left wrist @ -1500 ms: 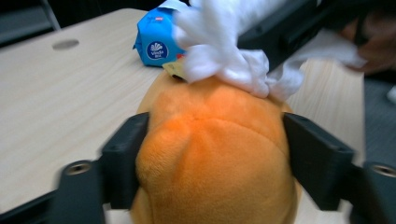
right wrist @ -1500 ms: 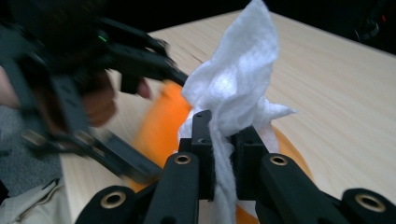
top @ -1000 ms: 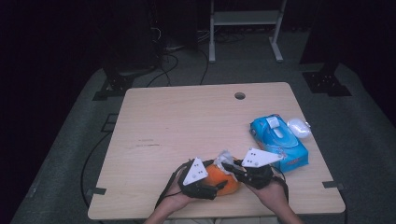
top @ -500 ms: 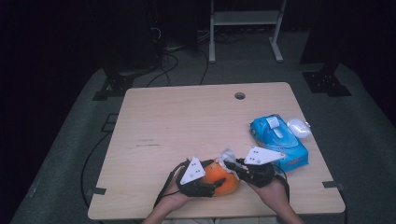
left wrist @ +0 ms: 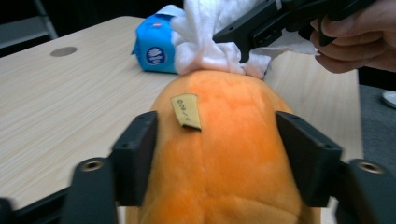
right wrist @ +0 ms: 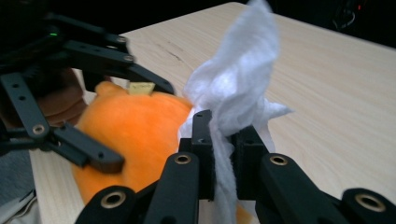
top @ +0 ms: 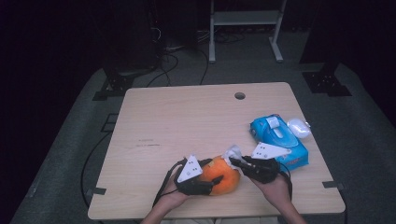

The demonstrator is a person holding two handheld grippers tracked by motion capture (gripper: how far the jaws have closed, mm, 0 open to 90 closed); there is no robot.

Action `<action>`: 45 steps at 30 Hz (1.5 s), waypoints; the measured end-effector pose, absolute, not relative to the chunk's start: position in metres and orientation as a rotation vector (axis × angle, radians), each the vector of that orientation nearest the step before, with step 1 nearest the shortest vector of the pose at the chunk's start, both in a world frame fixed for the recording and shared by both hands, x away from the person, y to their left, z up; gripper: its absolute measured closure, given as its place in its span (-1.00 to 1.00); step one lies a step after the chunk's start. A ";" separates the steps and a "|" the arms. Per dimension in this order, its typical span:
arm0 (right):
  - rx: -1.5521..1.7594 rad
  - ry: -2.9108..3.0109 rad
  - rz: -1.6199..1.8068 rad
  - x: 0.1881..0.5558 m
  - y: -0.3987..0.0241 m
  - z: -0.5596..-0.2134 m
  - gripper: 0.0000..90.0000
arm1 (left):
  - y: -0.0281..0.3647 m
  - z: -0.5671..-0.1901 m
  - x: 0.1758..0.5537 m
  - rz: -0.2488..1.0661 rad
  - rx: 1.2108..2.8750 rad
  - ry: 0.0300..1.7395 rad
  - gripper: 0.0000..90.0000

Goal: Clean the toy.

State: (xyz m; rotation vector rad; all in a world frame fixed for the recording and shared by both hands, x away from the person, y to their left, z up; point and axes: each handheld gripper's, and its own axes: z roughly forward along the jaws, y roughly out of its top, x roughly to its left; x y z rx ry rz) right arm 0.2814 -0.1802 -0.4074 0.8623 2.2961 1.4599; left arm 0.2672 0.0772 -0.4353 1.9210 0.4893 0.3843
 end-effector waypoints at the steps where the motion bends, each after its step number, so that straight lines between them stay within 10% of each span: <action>1: 0.895 2.294 1.467 0.285 -0.185 -0.410 0.80 | 0.077 -0.435 0.267 0.394 1.928 0.492 -0.16; 14: 0.928 2.297 1.474 0.286 -0.184 -0.423 0.79 | 0.097 -0.442 0.285 0.316 1.845 0.670 -0.11; 45: 0.914 2.267 1.509 0.285 -0.189 -0.415 0.79 | 0.070 -0.443 0.256 0.428 1.926 0.400 -0.34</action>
